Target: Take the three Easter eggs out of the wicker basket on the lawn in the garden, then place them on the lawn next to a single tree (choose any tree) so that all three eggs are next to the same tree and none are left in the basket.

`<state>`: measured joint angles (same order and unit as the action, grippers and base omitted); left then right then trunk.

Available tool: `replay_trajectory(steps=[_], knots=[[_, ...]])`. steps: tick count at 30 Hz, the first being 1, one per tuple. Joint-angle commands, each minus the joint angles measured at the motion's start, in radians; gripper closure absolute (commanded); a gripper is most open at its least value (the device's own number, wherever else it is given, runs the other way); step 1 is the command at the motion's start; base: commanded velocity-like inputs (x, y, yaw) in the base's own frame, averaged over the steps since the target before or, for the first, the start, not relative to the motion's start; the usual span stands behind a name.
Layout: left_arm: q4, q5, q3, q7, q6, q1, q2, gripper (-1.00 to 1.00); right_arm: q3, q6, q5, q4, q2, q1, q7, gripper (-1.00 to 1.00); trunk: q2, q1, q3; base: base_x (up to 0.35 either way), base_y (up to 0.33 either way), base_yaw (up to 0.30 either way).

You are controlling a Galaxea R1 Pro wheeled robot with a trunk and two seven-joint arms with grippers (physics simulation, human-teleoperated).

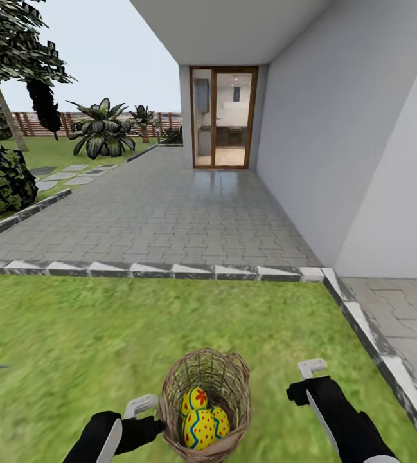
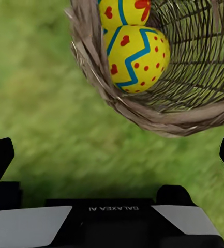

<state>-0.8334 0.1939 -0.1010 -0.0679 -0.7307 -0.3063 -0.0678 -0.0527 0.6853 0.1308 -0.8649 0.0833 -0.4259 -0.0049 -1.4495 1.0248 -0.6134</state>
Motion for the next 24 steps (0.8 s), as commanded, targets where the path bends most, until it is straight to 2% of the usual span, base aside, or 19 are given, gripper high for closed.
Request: replay_trajectory(steps=[1,5,9,14,22,24], knots=[[-0.001,-0.002,-0.006,-0.006,-0.006,-0.001,-0.005,-1.0,-0.004,0.008,0.005,-0.004,0.001,-0.001,0.0,-1.0,0.0,0.0,-0.001,0.225,-0.002,0.0],[0.003,0.005,-0.006,-0.005,0.011,-0.001,-0.008,-1.0,-0.004,0.009,0.005,-0.007,-0.001,-0.001,-0.002,-1.0,0.0,0.0,-0.001,0.301,0.0,0.0],[0.011,0.042,-0.006,-0.004,0.056,-0.001,-0.008,-1.0,-0.003,0.011,0.004,-0.018,-0.002,-0.001,-0.003,-1.0,0.0,0.0,-0.001,0.327,0.0,0.027],[0.013,0.062,-0.008,-0.004,0.067,-0.001,-0.007,-1.0,-0.003,0.012,0.006,-0.021,-0.002,-0.001,-0.004,-1.0,0.0,0.0,-0.001,0.317,0.0,0.219],[0.012,0.067,-0.007,-0.004,0.068,-0.001,-0.01,-1.0,-0.003,0.013,0.004,-0.017,-0.002,-0.001,-0.005,-1.0,0.0,0.0,-0.001,0.043,0.0,0.074],[0.012,0.067,-0.007,-0.004,0.067,-0.001,-0.014,-1.0,-0.003,0.013,0.004,-0.017,-0.002,-0.001,-0.005,-1.0,-0.014,0.008,-0.007,0.002,0.0,0.003]])
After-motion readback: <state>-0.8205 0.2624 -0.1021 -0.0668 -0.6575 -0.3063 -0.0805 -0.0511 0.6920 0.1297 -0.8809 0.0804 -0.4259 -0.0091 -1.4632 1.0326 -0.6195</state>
